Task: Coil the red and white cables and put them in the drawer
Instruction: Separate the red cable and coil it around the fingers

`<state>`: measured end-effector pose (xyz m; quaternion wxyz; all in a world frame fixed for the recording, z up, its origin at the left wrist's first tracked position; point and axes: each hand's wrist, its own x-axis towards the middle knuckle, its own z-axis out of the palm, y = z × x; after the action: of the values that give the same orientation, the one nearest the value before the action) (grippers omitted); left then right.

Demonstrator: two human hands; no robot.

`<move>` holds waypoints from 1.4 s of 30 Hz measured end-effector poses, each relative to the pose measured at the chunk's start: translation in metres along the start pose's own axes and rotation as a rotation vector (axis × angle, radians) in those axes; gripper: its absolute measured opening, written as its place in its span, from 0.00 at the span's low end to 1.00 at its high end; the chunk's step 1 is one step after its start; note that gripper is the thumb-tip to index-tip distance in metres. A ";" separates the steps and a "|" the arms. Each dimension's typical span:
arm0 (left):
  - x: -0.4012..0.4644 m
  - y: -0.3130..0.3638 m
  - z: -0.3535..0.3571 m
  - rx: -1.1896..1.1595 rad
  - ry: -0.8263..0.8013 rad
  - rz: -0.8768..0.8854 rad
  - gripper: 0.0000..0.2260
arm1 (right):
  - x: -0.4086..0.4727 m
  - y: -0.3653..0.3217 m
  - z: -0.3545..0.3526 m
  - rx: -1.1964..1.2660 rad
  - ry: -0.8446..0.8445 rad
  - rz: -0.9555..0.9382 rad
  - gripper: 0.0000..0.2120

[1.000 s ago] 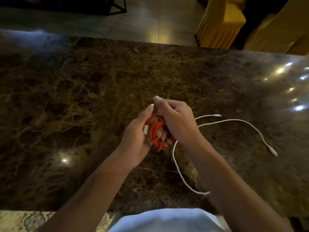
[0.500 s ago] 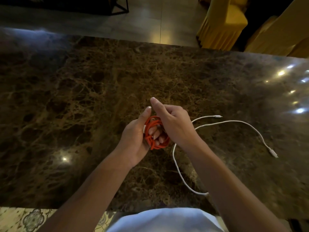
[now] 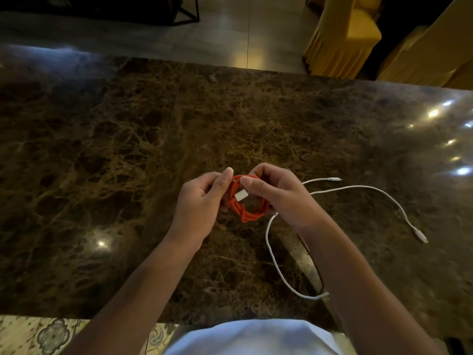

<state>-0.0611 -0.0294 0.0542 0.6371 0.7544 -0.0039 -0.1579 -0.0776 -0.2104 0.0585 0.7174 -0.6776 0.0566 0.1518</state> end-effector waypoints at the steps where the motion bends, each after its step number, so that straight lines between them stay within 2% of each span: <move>1: 0.000 -0.001 -0.001 0.045 0.016 0.024 0.16 | 0.000 0.001 -0.001 0.004 -0.008 0.004 0.05; 3: 0.000 -0.002 -0.003 0.062 0.032 0.025 0.16 | 0.002 0.002 0.000 -0.038 -0.005 0.004 0.06; 8: 0.007 0.003 -0.018 -0.037 0.065 0.047 0.06 | 0.005 0.009 0.000 -0.224 0.057 -0.026 0.09; 12: -0.002 0.006 -0.016 -0.038 -0.130 0.097 0.05 | 0.009 0.011 -0.002 -0.246 0.149 -0.052 0.13; 14: -0.006 0.001 -0.012 -0.057 -0.178 0.117 0.05 | 0.010 0.011 -0.004 -0.235 0.155 -0.046 0.12; 18: -0.007 -0.005 -0.011 -0.082 -0.177 0.102 0.09 | 0.009 0.014 -0.005 -0.191 0.132 -0.057 0.10; 23: -0.003 -0.012 -0.013 0.241 -0.039 0.187 0.17 | 0.008 0.011 -0.004 -0.144 0.063 -0.042 0.10; 26: 0.000 -0.013 -0.014 0.310 -0.127 0.107 0.24 | 0.007 0.008 -0.003 -0.106 0.026 -0.020 0.11; 29: -0.001 -0.011 -0.013 0.214 -0.253 0.036 0.16 | 0.006 0.006 -0.002 -0.132 -0.013 -0.012 0.12; 31: -0.001 -0.010 -0.012 0.149 -0.268 0.010 0.10 | 0.005 0.005 0.000 -0.112 -0.030 0.022 0.13; 33: -0.001 -0.010 -0.011 0.218 -0.224 0.061 0.05 | 0.004 0.007 0.004 -0.091 -0.042 0.043 0.14; 38: 0.000 -0.017 -0.008 0.437 -0.004 0.197 0.09 | 0.015 0.014 0.016 -0.101 0.019 0.024 0.11; 40: 0.002 -0.020 -0.011 0.405 0.070 0.159 0.08 | 0.022 0.017 0.020 -0.138 0.025 -0.013 0.09; 42: 0.004 -0.017 -0.015 0.260 0.106 0.036 0.08 | 0.029 0.020 0.025 -0.123 0.013 -0.041 0.07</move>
<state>-0.0570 -0.0121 0.0388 0.5359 0.8378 -0.0043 -0.1047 -0.0595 -0.1813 0.0330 0.6770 -0.7223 0.0380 0.1360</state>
